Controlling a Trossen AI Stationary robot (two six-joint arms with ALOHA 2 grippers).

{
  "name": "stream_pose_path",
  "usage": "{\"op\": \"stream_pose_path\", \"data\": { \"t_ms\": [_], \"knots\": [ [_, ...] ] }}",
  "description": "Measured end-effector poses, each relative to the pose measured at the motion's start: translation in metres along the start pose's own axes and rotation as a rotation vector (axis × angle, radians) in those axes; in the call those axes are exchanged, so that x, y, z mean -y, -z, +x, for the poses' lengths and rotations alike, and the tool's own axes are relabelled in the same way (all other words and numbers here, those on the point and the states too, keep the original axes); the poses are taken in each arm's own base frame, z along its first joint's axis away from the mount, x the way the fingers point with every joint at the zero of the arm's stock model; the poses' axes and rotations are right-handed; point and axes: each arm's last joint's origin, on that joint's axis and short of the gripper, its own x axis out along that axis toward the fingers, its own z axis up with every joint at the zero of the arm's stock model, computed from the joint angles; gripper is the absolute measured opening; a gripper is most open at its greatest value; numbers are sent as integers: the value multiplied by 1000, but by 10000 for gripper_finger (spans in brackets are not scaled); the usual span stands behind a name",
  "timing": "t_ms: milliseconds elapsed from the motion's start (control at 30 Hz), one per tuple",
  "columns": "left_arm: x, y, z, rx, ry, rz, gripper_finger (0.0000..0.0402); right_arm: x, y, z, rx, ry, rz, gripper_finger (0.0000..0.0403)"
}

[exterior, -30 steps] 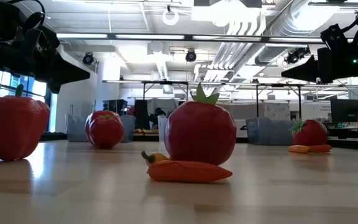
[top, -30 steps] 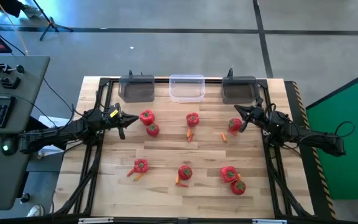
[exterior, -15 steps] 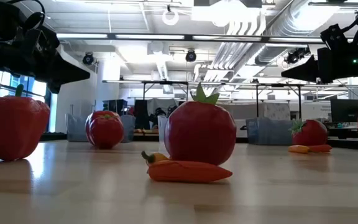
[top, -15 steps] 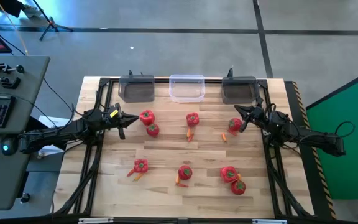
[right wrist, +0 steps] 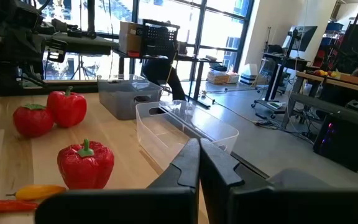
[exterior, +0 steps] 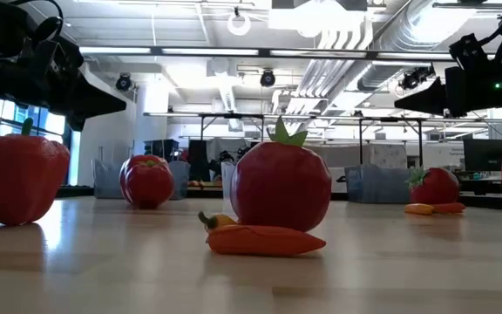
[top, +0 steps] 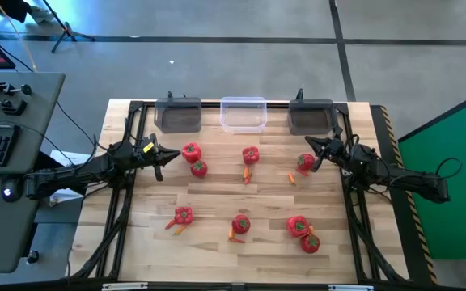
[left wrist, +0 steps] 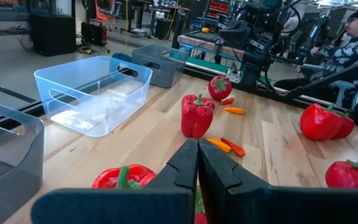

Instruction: Sort produce into baskets

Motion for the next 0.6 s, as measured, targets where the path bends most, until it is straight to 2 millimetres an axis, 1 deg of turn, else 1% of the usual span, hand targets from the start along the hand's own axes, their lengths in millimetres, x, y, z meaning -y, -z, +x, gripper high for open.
{"op": "stream_pose_path", "data": {
  "t_ms": [100, 200, 600],
  "knots": [
    [-4, -2, 1, 32, -128, 21, 0, 0, 0, 0, 0, 0, 0, 0],
    [-5, -2, 1, 39, -185, 39, 0, 0, 0, 0, 0, 0, 0, 0],
    [-6, -3, 1, 42, -195, 42, 0, 0, 0, 0, -1, 0, 0, 0]
  ]
}}
